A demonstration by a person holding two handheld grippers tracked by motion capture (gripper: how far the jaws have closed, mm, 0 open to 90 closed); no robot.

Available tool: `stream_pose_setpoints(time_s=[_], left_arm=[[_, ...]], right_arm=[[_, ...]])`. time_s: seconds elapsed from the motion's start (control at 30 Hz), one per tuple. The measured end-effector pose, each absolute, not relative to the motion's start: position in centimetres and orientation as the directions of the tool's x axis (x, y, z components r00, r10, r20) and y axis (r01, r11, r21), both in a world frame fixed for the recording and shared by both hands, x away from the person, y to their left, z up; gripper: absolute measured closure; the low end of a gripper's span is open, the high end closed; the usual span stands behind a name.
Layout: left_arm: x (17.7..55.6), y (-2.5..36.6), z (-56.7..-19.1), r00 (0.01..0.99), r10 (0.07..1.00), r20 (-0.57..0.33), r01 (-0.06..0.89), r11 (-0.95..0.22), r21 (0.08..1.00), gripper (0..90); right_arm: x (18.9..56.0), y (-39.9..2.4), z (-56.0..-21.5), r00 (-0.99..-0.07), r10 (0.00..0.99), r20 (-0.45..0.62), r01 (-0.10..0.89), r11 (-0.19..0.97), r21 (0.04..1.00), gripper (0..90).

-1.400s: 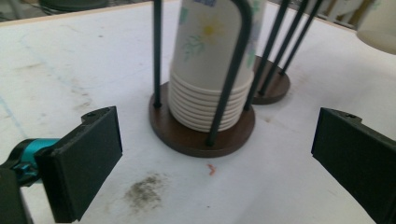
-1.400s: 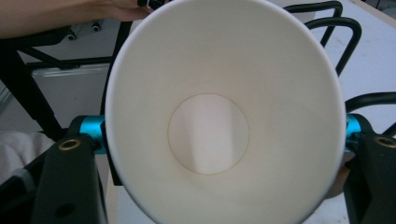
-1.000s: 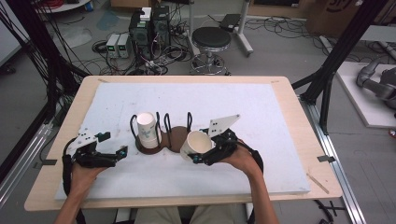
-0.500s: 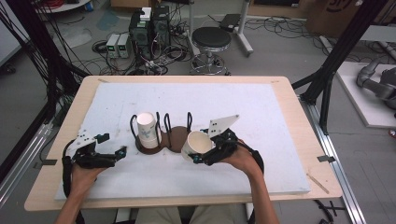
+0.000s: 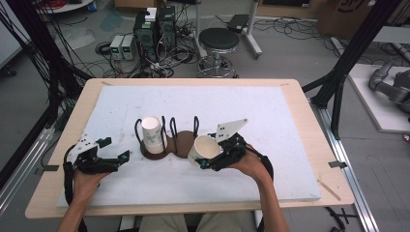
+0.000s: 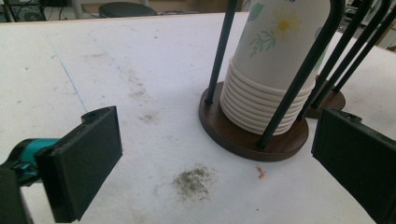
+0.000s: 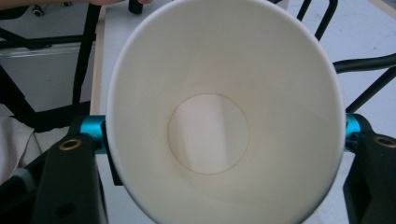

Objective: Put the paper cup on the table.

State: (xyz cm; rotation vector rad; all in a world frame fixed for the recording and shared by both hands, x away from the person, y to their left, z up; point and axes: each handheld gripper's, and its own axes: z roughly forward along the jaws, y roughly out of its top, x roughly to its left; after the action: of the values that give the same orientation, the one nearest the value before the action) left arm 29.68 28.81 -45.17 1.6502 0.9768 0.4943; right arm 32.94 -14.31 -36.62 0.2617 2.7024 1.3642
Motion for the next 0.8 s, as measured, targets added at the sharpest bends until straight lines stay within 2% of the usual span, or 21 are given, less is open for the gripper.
stream_pose_setpoints(time_s=[0.8], left_arm=[[29.7, 29.0, -45.7, 0.557, 0.815, -0.159, 0.351, -0.058, 0.934, 1.7]], right_arm=[[32.9, -12.8, -37.5, -0.980, 0.191, -0.050, 0.095, 0.681, 0.726, 28.5]])
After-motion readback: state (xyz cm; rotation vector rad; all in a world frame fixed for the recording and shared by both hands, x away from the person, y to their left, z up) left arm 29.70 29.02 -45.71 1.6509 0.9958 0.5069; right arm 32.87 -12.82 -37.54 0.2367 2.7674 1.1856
